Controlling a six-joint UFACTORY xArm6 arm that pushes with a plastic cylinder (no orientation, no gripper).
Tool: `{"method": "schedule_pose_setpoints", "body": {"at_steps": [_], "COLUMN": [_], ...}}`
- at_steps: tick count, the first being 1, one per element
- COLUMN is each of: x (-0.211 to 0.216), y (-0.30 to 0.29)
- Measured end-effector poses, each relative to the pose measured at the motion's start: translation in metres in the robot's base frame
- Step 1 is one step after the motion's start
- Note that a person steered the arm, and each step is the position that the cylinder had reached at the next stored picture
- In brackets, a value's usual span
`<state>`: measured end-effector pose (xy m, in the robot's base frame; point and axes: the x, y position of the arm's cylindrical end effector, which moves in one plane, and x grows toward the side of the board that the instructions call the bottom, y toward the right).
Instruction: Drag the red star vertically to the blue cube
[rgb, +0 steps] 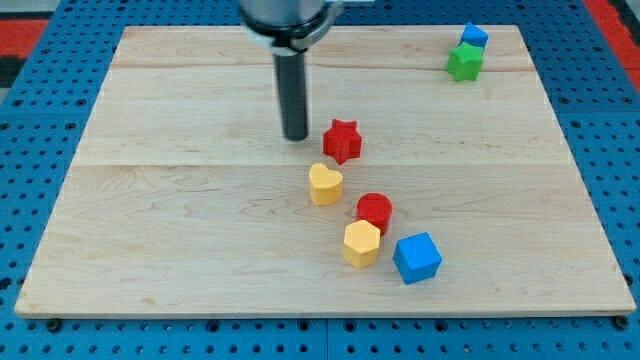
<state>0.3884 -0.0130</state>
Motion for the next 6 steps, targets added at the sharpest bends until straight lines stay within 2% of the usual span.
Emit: {"method": "schedule_pose_setpoints", "body": {"at_steps": [1, 2, 3, 4, 5, 6], "x": [-0.010, 0.005, 0.046, 0.040, -0.023, -0.017], "y": [-0.029, -0.054, -0.052, 0.001, 0.071, 0.078]}}
